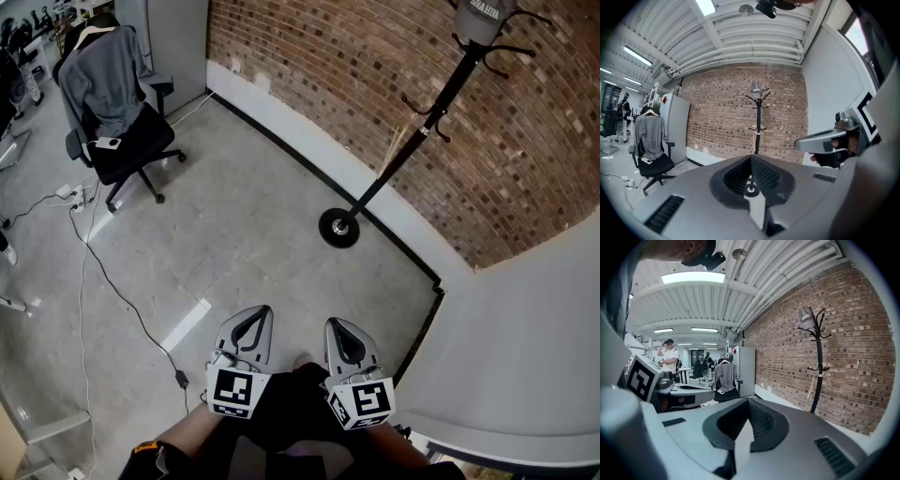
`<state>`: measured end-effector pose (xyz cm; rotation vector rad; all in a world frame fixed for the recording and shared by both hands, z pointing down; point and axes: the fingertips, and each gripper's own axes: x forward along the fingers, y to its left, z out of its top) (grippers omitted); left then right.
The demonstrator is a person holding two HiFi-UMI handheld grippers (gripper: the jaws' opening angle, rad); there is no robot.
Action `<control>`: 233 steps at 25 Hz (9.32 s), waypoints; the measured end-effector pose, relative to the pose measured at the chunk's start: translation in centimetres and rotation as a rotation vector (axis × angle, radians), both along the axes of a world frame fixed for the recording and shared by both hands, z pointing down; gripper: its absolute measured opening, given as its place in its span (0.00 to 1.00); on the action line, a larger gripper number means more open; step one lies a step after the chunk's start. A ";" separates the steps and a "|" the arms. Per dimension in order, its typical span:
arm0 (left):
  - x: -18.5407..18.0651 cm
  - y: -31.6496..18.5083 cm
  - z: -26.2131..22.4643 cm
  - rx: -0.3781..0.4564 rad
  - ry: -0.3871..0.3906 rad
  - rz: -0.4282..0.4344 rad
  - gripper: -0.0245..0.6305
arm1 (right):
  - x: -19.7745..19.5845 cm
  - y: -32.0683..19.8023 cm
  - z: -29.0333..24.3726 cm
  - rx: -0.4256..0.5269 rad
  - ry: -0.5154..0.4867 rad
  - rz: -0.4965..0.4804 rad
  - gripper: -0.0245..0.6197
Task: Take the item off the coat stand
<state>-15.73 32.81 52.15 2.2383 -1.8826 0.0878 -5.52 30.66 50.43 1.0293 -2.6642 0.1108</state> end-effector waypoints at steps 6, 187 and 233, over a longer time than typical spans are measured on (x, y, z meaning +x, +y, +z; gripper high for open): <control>-0.5 -2.3 -0.8 0.004 -0.025 -0.016 0.09 | -0.9 -3.8 -0.9 0.033 -0.023 -0.017 0.05; -0.5 -50.6 -7.2 0.060 -0.003 0.290 0.09 | 0.3 -47.3 -11.9 -0.316 -0.919 0.014 0.09; 22.0 -32.9 -3.0 -0.031 -0.130 0.251 0.09 | 22.5 -30.0 -2.1 -0.409 -0.919 0.030 0.09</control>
